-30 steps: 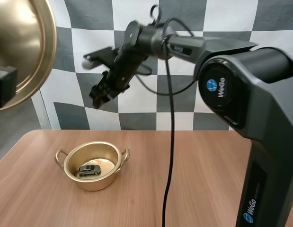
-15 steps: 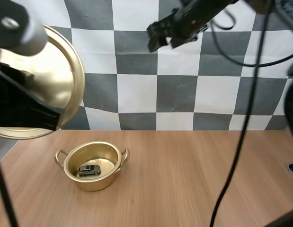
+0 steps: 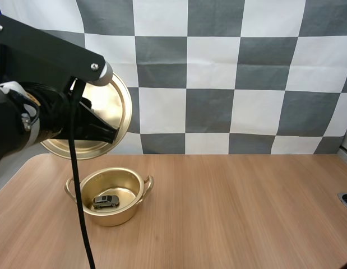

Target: Open the pot, put the car inside, and close it

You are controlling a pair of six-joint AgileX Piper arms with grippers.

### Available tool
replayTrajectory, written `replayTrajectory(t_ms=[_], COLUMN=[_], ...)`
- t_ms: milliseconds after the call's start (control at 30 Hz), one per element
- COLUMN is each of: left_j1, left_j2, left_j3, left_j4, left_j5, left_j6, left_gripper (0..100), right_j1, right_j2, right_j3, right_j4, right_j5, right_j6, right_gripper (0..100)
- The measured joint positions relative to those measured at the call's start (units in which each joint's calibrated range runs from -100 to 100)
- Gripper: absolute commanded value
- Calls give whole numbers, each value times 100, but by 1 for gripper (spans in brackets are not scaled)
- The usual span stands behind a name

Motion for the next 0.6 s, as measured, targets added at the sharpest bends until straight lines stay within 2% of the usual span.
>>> replayTrajectory(t_ms=[267, 600], left_j1=[0, 0], left_j2=[1211, 2868], left_j3=[0, 0], left_j4=[0, 0], left_j5=[-432, -269], left_j6=[0, 0], left_gripper=[0, 0], right_j1=[0, 0], right_j2=[-773, -856], right_j3=[0, 0], right_j4=[-512, -671], right_j5=[0, 0], right_j6=[179, 329], right_gripper=[100, 100])
